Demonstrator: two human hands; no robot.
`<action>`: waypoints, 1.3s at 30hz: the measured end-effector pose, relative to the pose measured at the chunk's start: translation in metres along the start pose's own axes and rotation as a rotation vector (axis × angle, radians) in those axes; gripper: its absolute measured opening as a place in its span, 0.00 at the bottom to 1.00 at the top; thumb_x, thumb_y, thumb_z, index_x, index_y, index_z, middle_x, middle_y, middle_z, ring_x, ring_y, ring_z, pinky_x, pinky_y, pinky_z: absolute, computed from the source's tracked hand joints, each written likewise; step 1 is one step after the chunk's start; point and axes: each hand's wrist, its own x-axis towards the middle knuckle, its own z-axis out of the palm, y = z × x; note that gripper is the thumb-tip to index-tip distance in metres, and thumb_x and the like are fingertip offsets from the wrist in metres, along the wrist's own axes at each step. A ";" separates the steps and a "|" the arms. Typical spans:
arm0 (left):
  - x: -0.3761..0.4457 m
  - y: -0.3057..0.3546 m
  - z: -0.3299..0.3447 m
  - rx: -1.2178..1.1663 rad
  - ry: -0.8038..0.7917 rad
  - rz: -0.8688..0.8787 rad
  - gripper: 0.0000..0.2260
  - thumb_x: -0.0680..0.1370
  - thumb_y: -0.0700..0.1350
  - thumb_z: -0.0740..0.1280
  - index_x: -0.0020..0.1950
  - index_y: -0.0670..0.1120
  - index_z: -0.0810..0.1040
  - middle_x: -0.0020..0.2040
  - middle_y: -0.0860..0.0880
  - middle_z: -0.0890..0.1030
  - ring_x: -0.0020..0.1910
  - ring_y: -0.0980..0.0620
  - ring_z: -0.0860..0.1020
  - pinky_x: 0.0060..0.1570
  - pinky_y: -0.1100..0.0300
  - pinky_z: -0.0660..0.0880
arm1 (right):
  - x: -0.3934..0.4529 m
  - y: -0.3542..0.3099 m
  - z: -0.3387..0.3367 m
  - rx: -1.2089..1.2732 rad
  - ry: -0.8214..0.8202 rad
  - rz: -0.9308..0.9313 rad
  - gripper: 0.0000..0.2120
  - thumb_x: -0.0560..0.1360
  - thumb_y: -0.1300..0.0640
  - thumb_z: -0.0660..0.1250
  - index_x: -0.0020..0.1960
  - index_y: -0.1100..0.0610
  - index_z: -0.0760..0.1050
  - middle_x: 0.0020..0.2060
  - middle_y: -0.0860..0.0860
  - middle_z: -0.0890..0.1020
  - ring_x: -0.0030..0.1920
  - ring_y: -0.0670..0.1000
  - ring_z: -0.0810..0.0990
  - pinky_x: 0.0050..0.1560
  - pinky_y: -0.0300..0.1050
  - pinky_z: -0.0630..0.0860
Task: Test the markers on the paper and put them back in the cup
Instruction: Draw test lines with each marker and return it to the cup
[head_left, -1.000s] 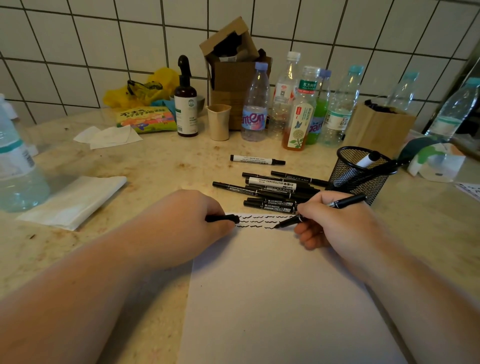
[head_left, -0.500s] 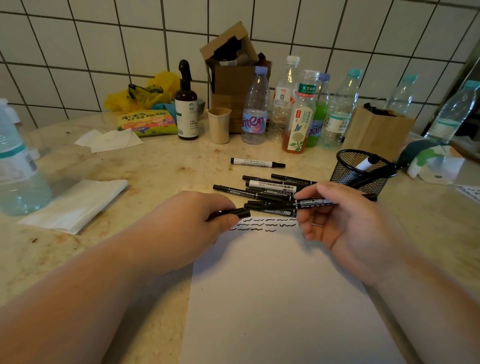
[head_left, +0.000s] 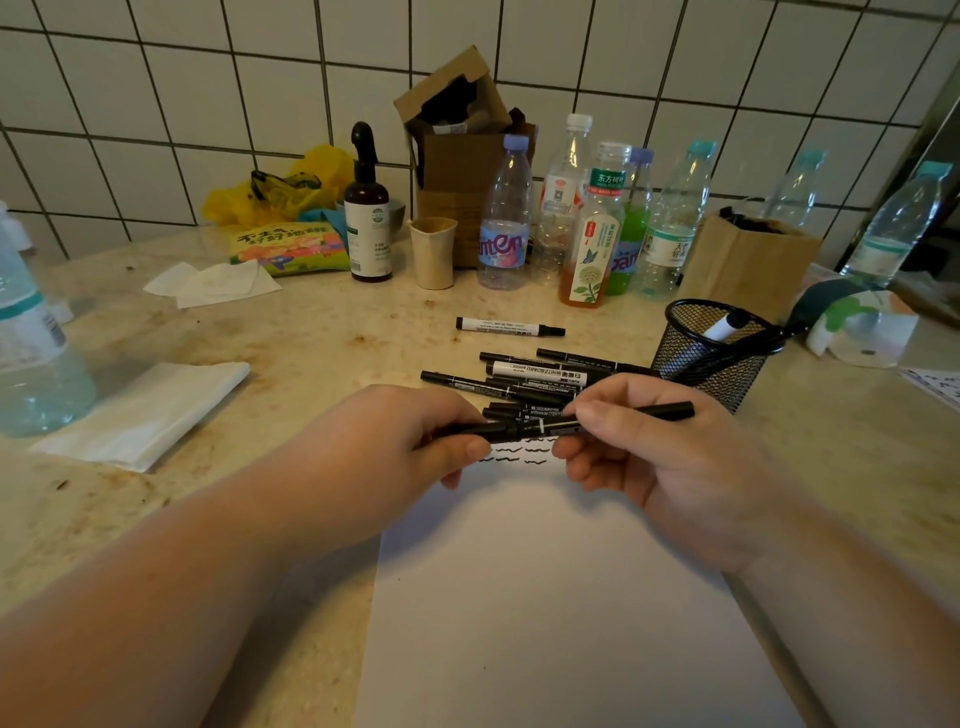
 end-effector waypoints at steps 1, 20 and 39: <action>0.000 0.001 0.000 -0.001 0.001 0.005 0.07 0.79 0.56 0.62 0.48 0.59 0.79 0.40 0.64 0.81 0.39 0.65 0.76 0.34 0.70 0.70 | 0.000 0.000 0.001 -0.007 -0.009 -0.001 0.09 0.66 0.56 0.73 0.43 0.60 0.84 0.36 0.61 0.85 0.33 0.53 0.82 0.34 0.42 0.80; 0.001 0.003 0.004 0.062 0.095 0.133 0.11 0.78 0.57 0.63 0.54 0.55 0.81 0.36 0.57 0.79 0.38 0.59 0.76 0.35 0.66 0.71 | -0.001 -0.003 0.002 -0.028 0.026 -0.075 0.10 0.68 0.51 0.72 0.43 0.57 0.85 0.32 0.58 0.83 0.31 0.53 0.80 0.32 0.42 0.78; -0.007 0.001 -0.003 -0.079 0.147 0.004 0.19 0.69 0.70 0.54 0.45 0.62 0.79 0.35 0.48 0.81 0.34 0.50 0.78 0.36 0.50 0.77 | 0.011 -0.019 -0.055 -0.623 0.851 -0.330 0.07 0.81 0.48 0.63 0.55 0.46 0.78 0.37 0.47 0.82 0.40 0.51 0.82 0.39 0.46 0.78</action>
